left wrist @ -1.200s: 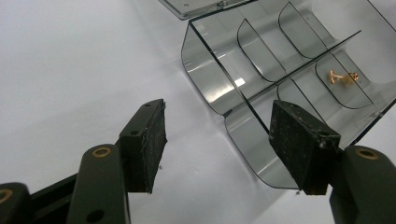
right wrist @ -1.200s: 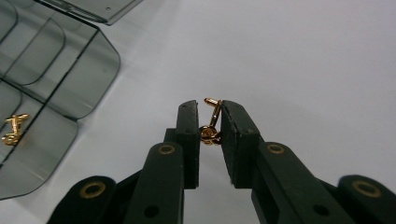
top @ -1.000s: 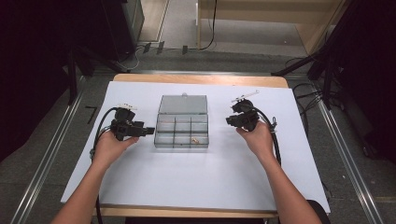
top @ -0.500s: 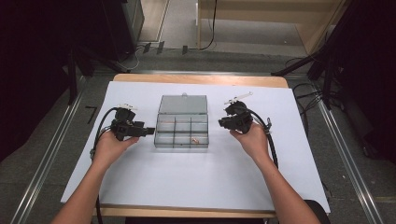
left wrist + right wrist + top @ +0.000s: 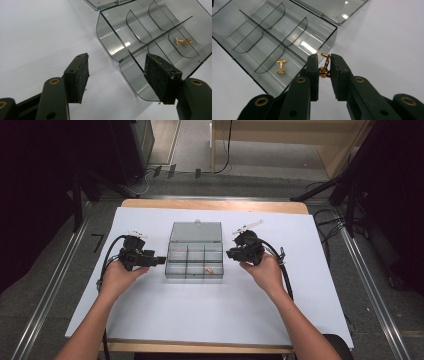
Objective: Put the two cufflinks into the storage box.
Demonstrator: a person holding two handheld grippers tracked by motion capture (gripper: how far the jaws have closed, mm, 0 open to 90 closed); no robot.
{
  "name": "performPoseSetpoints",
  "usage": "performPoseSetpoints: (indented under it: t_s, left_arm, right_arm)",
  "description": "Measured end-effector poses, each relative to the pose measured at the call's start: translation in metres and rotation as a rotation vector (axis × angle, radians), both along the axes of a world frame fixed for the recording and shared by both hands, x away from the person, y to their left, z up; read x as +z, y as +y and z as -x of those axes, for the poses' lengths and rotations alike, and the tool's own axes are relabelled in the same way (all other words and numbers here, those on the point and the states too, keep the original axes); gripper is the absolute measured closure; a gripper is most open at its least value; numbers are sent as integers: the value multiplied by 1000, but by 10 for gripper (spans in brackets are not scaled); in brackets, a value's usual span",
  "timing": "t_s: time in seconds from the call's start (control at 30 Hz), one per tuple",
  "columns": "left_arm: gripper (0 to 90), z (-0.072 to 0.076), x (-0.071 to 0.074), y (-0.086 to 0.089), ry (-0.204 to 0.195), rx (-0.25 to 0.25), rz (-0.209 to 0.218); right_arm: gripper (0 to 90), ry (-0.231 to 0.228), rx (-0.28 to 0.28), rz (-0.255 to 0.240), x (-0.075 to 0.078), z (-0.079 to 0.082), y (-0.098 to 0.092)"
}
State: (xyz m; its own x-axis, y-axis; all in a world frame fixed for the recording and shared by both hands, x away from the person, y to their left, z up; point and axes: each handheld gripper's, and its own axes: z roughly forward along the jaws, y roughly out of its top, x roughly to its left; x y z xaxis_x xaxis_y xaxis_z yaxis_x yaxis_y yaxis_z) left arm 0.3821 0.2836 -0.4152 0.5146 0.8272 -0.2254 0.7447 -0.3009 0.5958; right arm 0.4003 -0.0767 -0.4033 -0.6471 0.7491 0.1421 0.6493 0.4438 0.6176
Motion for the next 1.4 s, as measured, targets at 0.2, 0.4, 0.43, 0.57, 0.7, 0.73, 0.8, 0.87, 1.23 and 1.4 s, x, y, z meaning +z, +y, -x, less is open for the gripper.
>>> performPoseSetpoints:
  t_s: [0.2,0.4,0.43,0.57,0.7,0.73,0.8,0.87,1.23,1.4]
  left_arm:
    - [374,0,0,0,1,1,0]
    - [374,0,0,0,-3,-2,2]
    - [374,0,0,0,-5,-3,2]
    - [374,0,1,0,-6,-5,3]
    - [374,0,0,0,-5,-3,2]
    - [374,0,0,0,-5,-3,2]
    - [374,0,0,0,-3,-3,0]
    - [374,0,0,0,0,-4,-2]
    - [374,0,0,0,-1,-2,1]
    - [374,0,0,1,-2,-2,0]
  right_arm:
    - [791,8,16,-12,0,3,6]
    - [791,16,40,-24,-2,4,12]
    - [791,23,41,-27,-2,5,14]
    - [791,21,56,-29,-3,7,19]
    - [790,23,65,-30,-5,7,24]
    - [790,23,65,-30,-5,7,24]
    - [790,25,68,-29,-6,8,26]
    - [790,27,74,-29,-7,8,29]
    - [790,42,94,-6,-15,9,41]
    - [790,58,107,2,-21,10,47]
